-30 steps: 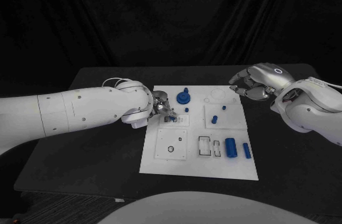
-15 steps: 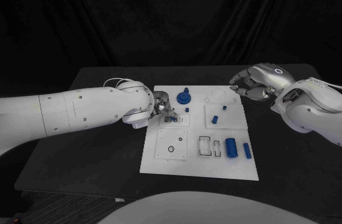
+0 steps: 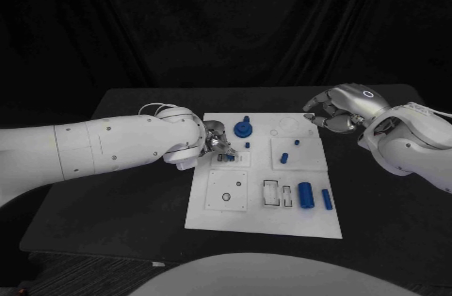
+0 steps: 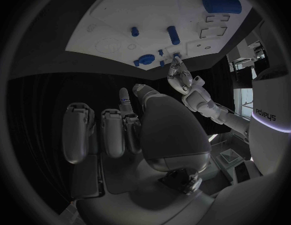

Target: Assemble the parts on the task board

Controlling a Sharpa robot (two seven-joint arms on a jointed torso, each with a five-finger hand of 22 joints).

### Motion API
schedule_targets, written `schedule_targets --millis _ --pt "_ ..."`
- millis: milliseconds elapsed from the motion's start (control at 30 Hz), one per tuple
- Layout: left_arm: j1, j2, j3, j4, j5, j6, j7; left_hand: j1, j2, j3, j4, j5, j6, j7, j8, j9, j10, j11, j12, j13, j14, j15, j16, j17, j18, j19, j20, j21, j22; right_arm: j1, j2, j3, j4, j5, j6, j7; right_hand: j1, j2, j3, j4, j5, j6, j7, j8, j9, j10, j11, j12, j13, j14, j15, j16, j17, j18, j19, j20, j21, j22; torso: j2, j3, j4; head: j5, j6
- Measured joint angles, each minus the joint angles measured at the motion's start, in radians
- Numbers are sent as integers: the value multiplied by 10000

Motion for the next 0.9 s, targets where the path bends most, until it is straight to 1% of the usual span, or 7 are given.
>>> schedule_targets --millis 400,733,900 --pt "-4 -8 5 12 -2 14 -6 0 0 0 0 0 0 1 0 2 0 0 0 0 0 0 0 0 0 0 0 0 0 -1 -8 0 -2 0 1 0 0 0 0 0 0 0 0 0 0 0 0 0 -1 0 0 0 0 0 0 0 0 -1 -5 0 -5 23 0" --pt "-14 -22 5 46 -2 79 -12 0 0 0 0 -1 2 1 5 12 0 0 0 0 0 0 0 0 0 0 0 -40 0 -2 1 0 -13 1 1 0 0 0 0 0 -1 0 0 0 0 0 0 0 -2 0 0 0 0 0 0 0 0 -2 -12 2 -6 15 0" --pt "-17 -66 5 87 0 124 -17 0 0 0 0 -1 2 1 6 11 0 0 0 0 0 0 0 0 1 0 0 -40 0 -8 5 0 -17 2 3 0 0 0 0 0 -1 0 0 0 0 0 0 0 -2 0 0 0 0 0 0 0 0 -3 -12 1 -6 52 0"
